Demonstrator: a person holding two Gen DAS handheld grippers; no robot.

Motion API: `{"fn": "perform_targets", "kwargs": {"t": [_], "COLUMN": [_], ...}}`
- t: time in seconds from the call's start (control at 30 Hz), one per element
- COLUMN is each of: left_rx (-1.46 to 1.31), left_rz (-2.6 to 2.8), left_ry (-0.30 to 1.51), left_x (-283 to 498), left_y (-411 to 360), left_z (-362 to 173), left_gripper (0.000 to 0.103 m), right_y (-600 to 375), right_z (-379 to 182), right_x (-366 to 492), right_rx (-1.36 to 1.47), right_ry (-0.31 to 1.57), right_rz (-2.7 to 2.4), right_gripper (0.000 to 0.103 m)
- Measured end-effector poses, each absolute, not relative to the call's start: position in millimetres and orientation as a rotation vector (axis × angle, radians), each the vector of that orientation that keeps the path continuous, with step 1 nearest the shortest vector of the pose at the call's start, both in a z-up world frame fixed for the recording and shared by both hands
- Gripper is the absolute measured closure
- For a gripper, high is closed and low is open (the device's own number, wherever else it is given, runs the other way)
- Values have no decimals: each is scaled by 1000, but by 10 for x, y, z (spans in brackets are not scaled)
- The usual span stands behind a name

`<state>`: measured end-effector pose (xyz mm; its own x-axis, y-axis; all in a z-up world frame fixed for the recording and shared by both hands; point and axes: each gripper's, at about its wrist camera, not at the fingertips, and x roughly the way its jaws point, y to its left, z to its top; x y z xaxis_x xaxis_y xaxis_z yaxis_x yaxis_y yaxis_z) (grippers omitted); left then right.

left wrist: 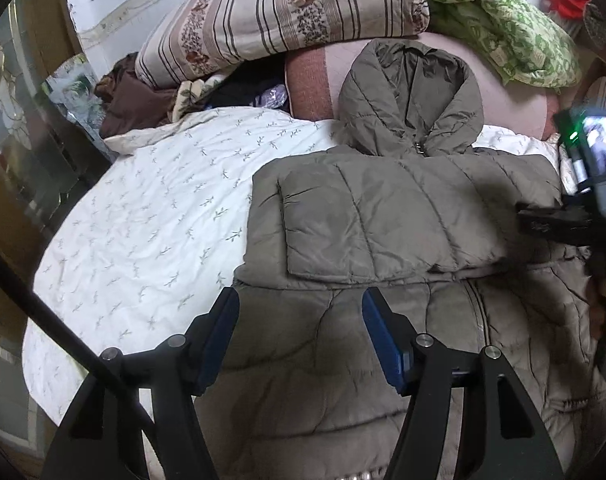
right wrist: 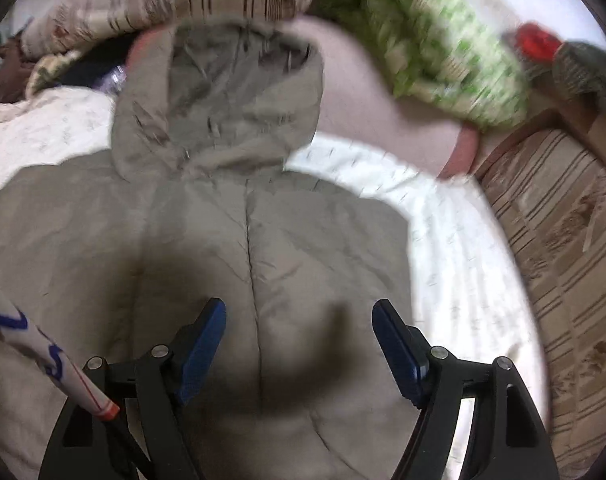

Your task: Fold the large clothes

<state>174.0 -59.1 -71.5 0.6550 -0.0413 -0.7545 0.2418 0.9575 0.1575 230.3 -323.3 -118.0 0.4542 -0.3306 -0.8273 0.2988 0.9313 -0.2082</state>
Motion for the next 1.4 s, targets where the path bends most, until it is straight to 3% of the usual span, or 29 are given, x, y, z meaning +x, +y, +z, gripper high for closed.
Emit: {"fn": "perform_targets", "kwargs": {"t": [0.2,0.5,0.7,0.97,1.13,1.17,1.2,1.23,1.4], "left_rx": [224,149,105,56,18,14,2,-9,-25], "left_rz": [-181,-184,-220,-270,-276,-275,-275,-278,-269], "left_ry": [868,920,935,972,1009,1015,1023,1025,1007], "left_x": [1964,2261,2326,2420,2500,2508,2523,2529,2527], "left_y": [-589,-452,-292,-214,-155,-150,-135,-120,-65], "left_z": [-839,-1167,-1290,-1340,-1400,-1409,-1416,-1411,-1333], "left_gripper": [40,40,40,40,40,40,40,40,40], "right_y": [-3265,-3332,-3261,-3268,-3082,-3034,-3019,-3015,-2995], "right_z": [-1309,-325,-21,-173,-321,-390,-438,-483,-149], "right_x": [2393,2546,3472,4720,5208,5291,5331,5348,4859], "right_rx": [-40,162,322,584,552,515,491,491,448], "right_ry": [1031,867,801,777,804,832,856,888,839], "right_rz": [-378,-205,-124,-139,-167,-191,-201,-183,-151], "right_gripper": [21,21,21,21,21,28,75,99,97]}}
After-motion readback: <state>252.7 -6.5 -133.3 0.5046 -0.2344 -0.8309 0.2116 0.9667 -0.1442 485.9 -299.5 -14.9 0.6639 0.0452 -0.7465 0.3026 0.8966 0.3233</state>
